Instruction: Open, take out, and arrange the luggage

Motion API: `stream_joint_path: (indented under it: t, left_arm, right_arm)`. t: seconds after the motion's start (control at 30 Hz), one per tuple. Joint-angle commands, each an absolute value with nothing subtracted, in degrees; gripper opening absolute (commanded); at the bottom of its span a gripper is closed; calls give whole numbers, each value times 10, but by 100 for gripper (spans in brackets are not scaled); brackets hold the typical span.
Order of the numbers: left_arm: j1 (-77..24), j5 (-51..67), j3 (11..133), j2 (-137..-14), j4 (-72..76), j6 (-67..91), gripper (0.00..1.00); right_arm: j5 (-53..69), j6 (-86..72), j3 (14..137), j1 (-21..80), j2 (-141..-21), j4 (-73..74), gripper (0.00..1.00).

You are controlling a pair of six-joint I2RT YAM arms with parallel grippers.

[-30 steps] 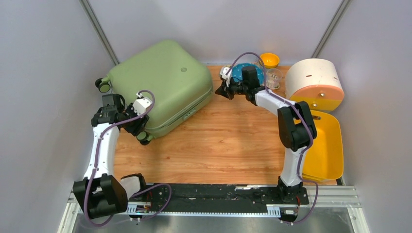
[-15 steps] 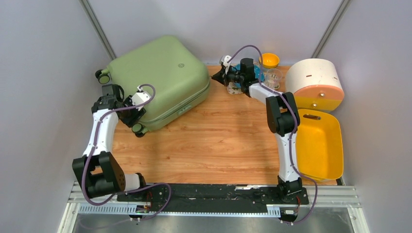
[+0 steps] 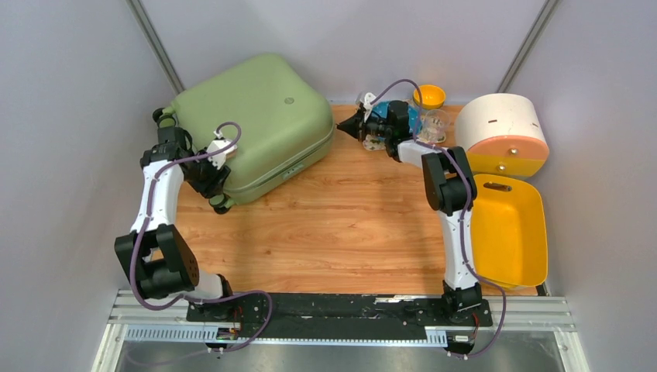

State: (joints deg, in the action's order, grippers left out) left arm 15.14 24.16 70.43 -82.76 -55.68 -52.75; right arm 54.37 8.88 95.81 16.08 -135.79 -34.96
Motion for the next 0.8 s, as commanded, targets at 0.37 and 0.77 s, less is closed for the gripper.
stream_joint_path:
  t: [0.37,0.77]
  left_arm:
    - [182,302,476,-490,-756,-779,0]
    - [191,487,691,-491,-846,-701,84]
  right_arm:
    - [629,195,690,171,-1087,-233,0]
    - [639,335,562,179,-908,-2,0]
